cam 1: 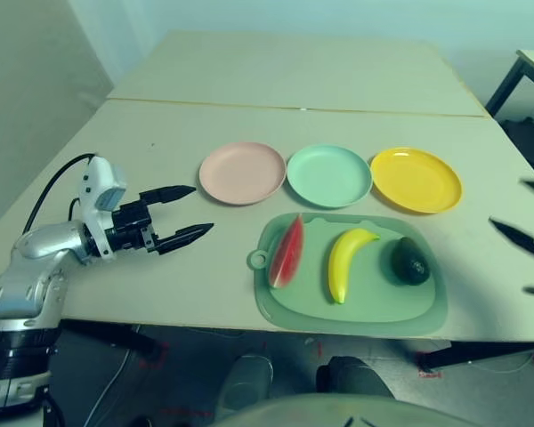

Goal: Place the fruits into color-matched plates.

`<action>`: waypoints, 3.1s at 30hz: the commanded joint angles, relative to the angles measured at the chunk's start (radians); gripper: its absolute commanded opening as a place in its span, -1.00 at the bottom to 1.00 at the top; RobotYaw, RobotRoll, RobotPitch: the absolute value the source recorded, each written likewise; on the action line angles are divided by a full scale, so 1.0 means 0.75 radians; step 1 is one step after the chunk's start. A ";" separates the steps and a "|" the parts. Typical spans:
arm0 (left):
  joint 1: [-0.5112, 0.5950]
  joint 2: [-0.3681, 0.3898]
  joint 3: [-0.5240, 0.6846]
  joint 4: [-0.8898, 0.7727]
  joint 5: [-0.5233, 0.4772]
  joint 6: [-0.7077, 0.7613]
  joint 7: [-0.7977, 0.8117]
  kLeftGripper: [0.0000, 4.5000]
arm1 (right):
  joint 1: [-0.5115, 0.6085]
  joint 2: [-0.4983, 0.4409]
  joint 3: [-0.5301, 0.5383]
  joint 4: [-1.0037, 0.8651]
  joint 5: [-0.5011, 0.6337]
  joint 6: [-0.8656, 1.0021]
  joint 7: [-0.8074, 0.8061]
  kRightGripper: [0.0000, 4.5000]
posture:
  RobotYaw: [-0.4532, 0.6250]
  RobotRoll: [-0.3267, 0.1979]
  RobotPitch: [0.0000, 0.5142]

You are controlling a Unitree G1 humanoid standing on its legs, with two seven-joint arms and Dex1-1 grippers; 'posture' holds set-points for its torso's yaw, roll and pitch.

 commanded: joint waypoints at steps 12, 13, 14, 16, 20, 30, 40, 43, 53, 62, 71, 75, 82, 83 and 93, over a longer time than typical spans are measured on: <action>-0.086 -0.016 -0.071 0.338 0.132 -0.211 -0.143 1.00 | -0.553 -0.173 0.576 -0.406 -0.100 0.574 0.034 0.99 | -0.16 0.25 -0.77; -0.082 -0.011 -0.072 0.347 0.134 -0.216 -0.153 1.00 | -0.627 -0.163 0.657 -0.425 -0.145 0.571 0.062 0.99 | -0.15 0.25 -0.77; -0.078 -0.007 -0.071 0.350 0.133 -0.216 -0.162 1.00 | -0.679 -0.147 0.735 -0.444 -0.207 0.520 0.097 0.99 | -0.13 0.25 -0.77; -0.069 0.000 -0.075 0.344 0.131 -0.206 -0.184 1.00 | -0.744 -0.133 0.892 -0.467 -0.354 0.385 0.196 0.99 | -0.10 0.25 -0.77; -0.029 0.016 -0.086 0.290 0.127 -0.168 -0.212 1.00 | -0.834 -0.085 1.147 -0.387 -0.602 0.026 0.445 0.99 | -0.02 0.25 -0.75; 0.148 0.024 -0.036 0.075 0.091 -0.076 -0.156 1.00 | -1.045 -0.132 1.544 -0.122 -0.752 -0.522 0.528 0.99 | 0.11 0.25 -0.71; 0.053 -0.013 -0.113 -0.095 0.042 0.047 -0.086 1.00 | -1.063 -0.022 1.640 -0.091 -0.765 -0.508 0.528 0.99 | 0.14 0.25 -0.67; 0.025 0.006 -0.123 -0.139 -0.003 0.100 -0.116 1.00 | -1.022 -0.014 1.629 -0.085 -0.787 -0.507 0.528 0.99 | 0.13 0.25 -0.68; -0.013 0.037 -0.141 -0.162 -0.010 0.134 -0.151 1.00 | -0.929 0.043 1.569 -0.102 -0.892 -0.445 0.528 0.99 | 0.09 0.25 -0.69; -0.001 0.033 -0.127 -0.158 -0.012 0.125 -0.136 1.00 | -0.927 0.095 1.565 -0.013 -1.023 -0.437 0.528 0.36 | 0.12 0.25 -0.70; 0.000 0.031 -0.104 -0.162 -0.024 0.144 -0.091 1.00 | -0.988 0.008 1.597 -0.070 -0.906 -0.322 0.528 0.35 | 0.11 0.25 -0.69; -0.044 0.007 -0.136 -0.133 0.007 0.187 -0.007 1.00 | -1.215 0.091 1.569 0.107 -0.921 -0.280 0.528 0.21 | 0.09 0.25 -0.70; -0.094 -0.049 -0.143 -0.147 -0.006 0.257 0.111 1.00 | -1.498 0.335 1.554 0.766 -1.191 -0.436 0.343 0.20 | 0.08 0.25 -0.72; -0.096 -0.051 -0.144 -0.148 -0.004 0.259 0.117 1.00 | -1.527 0.365 1.555 0.855 -1.221 -0.463 0.308 0.20 | 0.09 0.25 -0.72; -0.052 -0.052 -0.124 -0.208 -0.003 0.274 0.203 1.00 | -1.709 0.558 1.607 1.544 -1.564 -0.600 -0.249 0.20 | 0.15 0.25 -0.71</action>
